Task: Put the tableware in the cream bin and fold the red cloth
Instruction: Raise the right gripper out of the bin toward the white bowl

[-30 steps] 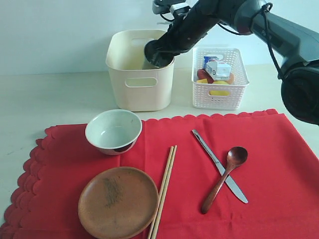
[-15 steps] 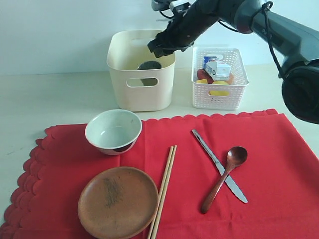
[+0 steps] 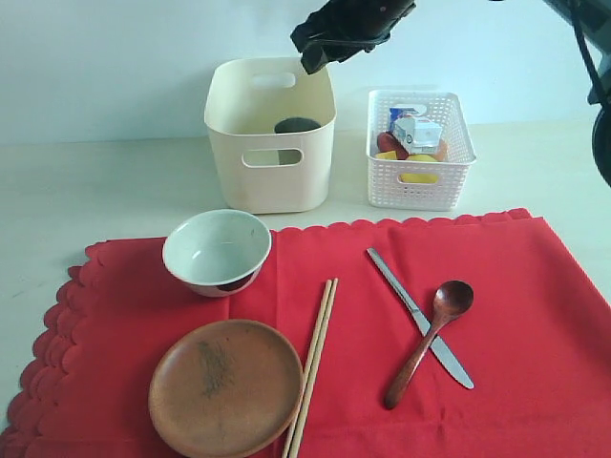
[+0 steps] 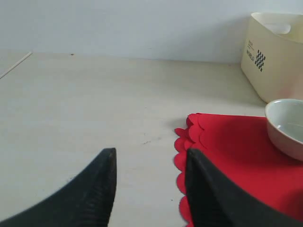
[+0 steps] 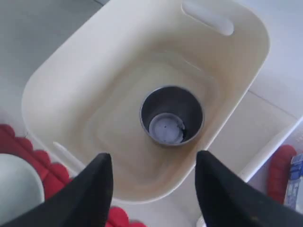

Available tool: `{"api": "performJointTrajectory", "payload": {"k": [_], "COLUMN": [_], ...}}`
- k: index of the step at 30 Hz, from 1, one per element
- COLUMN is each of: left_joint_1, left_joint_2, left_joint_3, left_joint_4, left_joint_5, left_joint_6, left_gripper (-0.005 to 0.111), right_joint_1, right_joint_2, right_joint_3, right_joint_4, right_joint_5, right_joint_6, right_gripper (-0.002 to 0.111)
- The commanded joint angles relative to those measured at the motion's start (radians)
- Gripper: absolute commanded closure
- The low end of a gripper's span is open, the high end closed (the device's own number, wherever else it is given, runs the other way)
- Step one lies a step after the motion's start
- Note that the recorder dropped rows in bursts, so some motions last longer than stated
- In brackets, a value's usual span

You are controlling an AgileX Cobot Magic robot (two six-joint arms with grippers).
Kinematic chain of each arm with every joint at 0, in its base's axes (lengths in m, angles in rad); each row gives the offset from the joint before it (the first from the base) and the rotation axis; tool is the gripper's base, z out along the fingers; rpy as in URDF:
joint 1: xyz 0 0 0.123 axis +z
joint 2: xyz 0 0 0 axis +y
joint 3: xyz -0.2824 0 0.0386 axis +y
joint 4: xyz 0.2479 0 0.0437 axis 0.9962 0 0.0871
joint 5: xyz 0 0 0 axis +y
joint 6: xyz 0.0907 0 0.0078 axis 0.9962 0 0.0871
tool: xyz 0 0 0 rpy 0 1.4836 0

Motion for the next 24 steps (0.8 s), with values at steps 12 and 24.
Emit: {"api": "performJointTrajectory", "payload": {"k": [12,24], "left_joint_1": [0.003,0.003], "left_joint_2": [-0.006,-0.006], "left_joint_3": [0.002,0.002], "left_joint_4": [0.001,0.001], "left_joint_5": [-0.006,-0.006], "left_joint_6": [-0.005,-0.005], "left_gripper": [0.061,0.061], "right_joint_1": [-0.002,0.009], "right_joint_2": [-0.055,-0.064], "right_joint_3": [-0.005,0.017], "right_joint_4": [0.053,0.132], "right_joint_5": [0.103,0.103], "right_joint_6": [0.076,0.110], "right_gripper": [0.057,0.057]}}
